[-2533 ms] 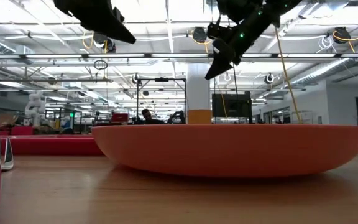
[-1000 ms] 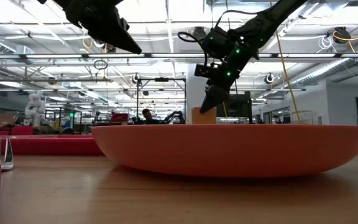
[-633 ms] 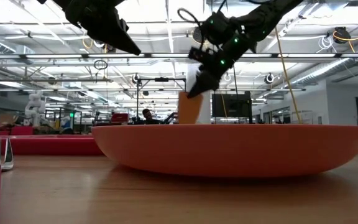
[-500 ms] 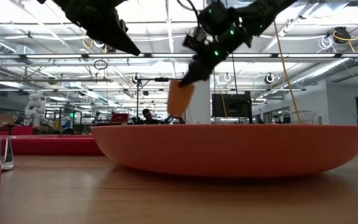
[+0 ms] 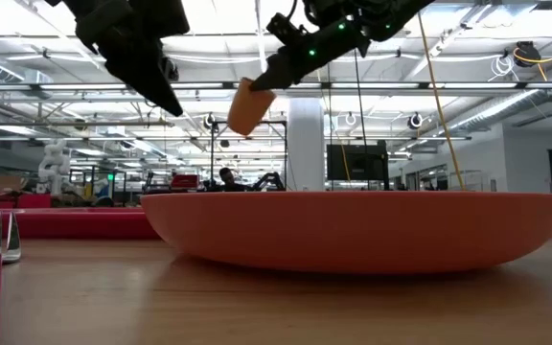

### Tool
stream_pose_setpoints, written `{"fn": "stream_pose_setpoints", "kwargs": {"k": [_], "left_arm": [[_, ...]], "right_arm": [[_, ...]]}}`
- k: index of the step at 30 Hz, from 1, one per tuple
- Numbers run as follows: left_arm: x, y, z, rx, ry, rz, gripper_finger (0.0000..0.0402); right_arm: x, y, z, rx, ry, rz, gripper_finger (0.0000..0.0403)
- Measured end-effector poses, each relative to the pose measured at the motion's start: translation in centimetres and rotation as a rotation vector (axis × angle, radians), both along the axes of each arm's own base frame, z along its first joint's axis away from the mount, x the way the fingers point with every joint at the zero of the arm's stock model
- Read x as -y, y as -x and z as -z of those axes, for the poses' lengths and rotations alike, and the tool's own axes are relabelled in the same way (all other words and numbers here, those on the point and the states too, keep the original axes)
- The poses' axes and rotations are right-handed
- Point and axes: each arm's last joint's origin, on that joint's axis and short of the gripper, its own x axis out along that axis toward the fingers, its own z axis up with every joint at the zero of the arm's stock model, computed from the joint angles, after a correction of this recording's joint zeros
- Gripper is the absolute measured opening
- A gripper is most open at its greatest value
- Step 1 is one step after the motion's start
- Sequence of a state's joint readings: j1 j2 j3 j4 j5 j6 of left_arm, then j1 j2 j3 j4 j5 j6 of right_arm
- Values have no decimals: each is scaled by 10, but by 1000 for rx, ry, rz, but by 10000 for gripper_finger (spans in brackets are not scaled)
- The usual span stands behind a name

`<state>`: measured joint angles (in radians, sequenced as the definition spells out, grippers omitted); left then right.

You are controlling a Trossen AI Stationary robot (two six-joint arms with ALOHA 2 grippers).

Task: Pick and place plate/cup/fork/spoon on tray
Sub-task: Put the yellow cup on the red serving tray

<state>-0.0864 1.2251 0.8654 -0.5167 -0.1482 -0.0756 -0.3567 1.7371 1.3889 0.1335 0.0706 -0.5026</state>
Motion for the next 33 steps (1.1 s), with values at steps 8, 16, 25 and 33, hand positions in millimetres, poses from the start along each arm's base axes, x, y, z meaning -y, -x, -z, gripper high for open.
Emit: {"fn": "stream_pose_setpoints", "kwargs": {"k": [8,16,25,33], "left_arm": [[18,2,0,-2,26,39,37],[32,5,0,-2,23,99,37],[36,6,0,-2,19,117,37],[36,5,0,1,8,126,37]], "right_arm": [[21,-37,16,-123,-53,-18,0],[47,-49,41,-124,-170,-75,0],[67,-54,71,-142,-273,-63,0],[68,-56,85,-163,-339,-66,0]]}}
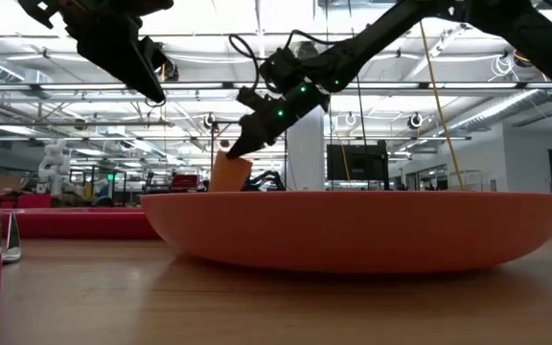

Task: Pick and place plate/cup/fork/spoon on tray
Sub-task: Put the yellow cup on the red serving tray

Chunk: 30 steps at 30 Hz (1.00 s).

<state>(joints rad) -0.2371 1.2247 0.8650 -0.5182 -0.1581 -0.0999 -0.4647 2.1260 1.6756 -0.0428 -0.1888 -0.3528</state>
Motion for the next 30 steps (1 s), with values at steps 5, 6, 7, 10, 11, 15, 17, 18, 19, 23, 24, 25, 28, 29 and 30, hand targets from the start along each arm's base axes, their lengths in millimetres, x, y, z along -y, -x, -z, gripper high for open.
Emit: {"fn": "stream_pose_setpoints", "kwargs": {"k": [5,6,7,10,11,15,17,18,19,23,24,25,28,29,30], "left_arm": [[0,0,0,1,0,0,37],[0,0,0,2,0,-1,37],[0,0,0,3,0,-1,37],[0,0,0,6,1,-1,37],[0,-1,0,8,1,-1,37],[0,-1,0,7,1,-2,37],[0,-1,0,8,5,-6,37],[0,-1,-1,9,6,-6,37],[0,-1,-1,13,7,-7,37],[1,-2,-2,32,12,-7,37],[1,-3,-2,36,13,-7,37],[1,-3,-3,40,14,-8,37],[1,-3,-3,44,15,-7,37],[1,-3,-3,43,15,-7,37],[1,-3,-3,43,15,-7,37]], "right_arm": [[0,-1,9,-27,-13,-1,0],[0,-1,9,-28,-13,-1,0],[0,-1,9,-27,-13,-1,0],[0,-1,8,-27,-12,0,3],[0,-1,8,-28,-12,0,5],[0,-1,8,-27,-12,1,13],[0,-1,8,-28,-12,1,16],[0,-1,9,-29,-13,1,17],[0,-1,9,-29,-13,1,17],[0,-1,9,-30,-12,1,17],[0,-1,9,-31,-13,1,17],[0,-1,9,-31,-13,1,17],[0,-1,9,-31,-12,1,18],[0,-1,9,-31,-11,1,18],[0,-1,9,-32,-11,1,18]]}}
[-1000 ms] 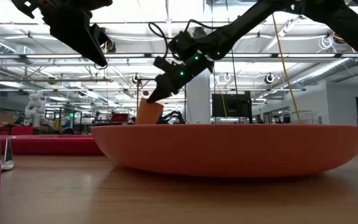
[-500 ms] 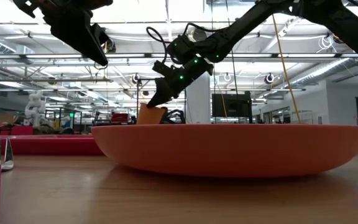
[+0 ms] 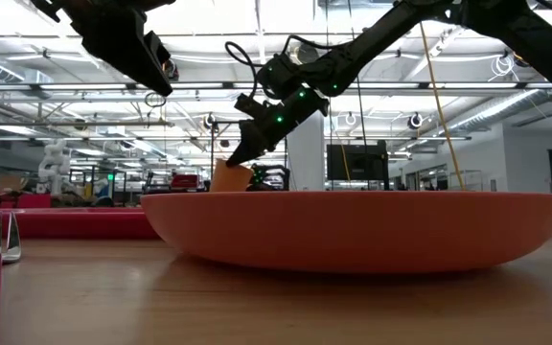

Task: Pick and place plate/cup/fork/spoon on tray
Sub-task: Put the yellow cup on the red serving tray

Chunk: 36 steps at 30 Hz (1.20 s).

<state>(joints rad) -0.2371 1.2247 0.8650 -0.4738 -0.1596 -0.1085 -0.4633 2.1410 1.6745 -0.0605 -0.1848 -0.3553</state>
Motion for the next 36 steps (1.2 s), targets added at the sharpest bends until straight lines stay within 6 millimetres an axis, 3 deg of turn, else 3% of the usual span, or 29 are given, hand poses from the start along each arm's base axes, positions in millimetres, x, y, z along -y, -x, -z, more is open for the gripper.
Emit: {"fn": "stream_pose_setpoints", "kwargs": {"k": [22,36], "left_arm": [[0,0,0,0,1,-1,37],[0,0,0,6,2,-1,37]], "right_arm": [[1,0,0,-11,22,21,20],[-1,-1,0,-5,20,20,108]]}}
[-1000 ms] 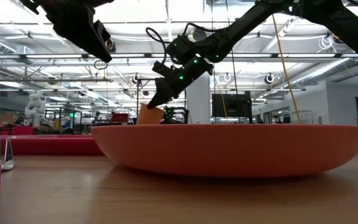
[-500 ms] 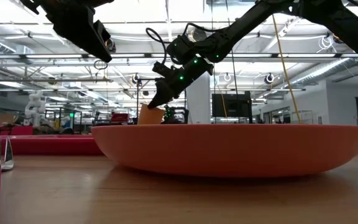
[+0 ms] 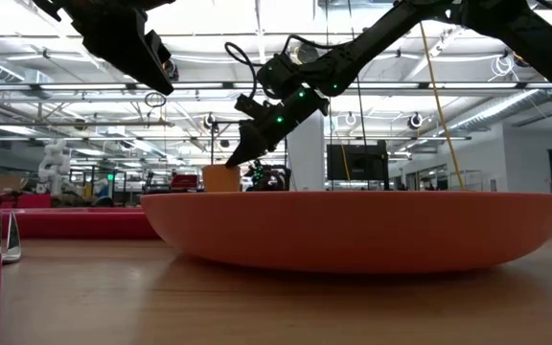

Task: Pick and place plate/cup/fork/spoon on tray
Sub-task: Put the yellow cup on the red serving tray

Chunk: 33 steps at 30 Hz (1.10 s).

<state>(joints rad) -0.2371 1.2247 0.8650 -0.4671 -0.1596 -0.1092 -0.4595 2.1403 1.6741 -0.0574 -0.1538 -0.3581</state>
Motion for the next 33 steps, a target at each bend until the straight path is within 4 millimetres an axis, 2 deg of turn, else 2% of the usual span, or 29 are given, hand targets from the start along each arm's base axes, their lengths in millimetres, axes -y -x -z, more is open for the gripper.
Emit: {"fn": "stream_pose_setpoints", "kwargs": {"k": [10,18,22,25,28,33], "left_arm": [[0,0,0,0,0,0,37],[0,0,0,0,0,1,37],[0,0,0,1,0,0,37],[0,0,0,0,0,1,37],[0,0,0,0,1,-1,37],[0,0,0,0,4,-3,37]], "right_arm": [[-8,-4,0,1,8,-27,117],[-24,-8,-9,6,26,-73,132],[-42,-10,-13,-9,31,-231,136],[-58,-15,-14,-1,42,-344,130],[-68,-17,-14,-4,56,-378,118],[-62,-20,-2,-21,34,-349,87]]}}
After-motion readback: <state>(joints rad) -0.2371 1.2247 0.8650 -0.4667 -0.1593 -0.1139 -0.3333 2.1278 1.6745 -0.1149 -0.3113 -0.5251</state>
